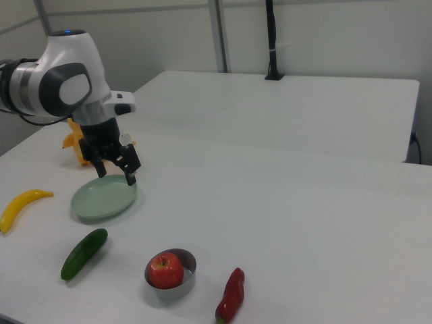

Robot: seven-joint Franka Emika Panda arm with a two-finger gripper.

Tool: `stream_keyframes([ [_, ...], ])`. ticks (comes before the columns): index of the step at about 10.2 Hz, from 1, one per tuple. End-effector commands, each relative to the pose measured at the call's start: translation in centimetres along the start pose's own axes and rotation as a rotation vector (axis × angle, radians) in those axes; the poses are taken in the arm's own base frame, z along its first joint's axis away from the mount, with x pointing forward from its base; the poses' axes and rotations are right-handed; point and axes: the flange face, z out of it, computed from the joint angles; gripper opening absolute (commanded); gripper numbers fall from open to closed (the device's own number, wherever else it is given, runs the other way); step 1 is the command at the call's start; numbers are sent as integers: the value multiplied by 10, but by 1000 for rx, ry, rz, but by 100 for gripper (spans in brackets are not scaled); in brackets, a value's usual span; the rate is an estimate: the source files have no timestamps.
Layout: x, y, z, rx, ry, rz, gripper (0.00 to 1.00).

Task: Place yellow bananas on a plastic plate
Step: 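Move the open gripper from above the apple bowl toward the yellow banana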

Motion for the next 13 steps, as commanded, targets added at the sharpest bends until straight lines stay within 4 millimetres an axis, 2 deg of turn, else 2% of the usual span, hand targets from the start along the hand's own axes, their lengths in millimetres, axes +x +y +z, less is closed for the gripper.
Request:
stream_keyframes([
  [1,-16,-57,-2,15,29,-44,100],
  [3,-29,-116,1,11,33,-62,100],
  [4,-36,-154,3,15,30,-85,100],
  [6,-38,-194,14,43,59,-78,100],
  [7,-41,-233,24,87,114,-47,100],
  [8,-45,-259,27,120,138,-37,100],
  [10,-49,-293,29,157,122,-72,100],
  [13,-57,-352,60,187,61,-111,100],
])
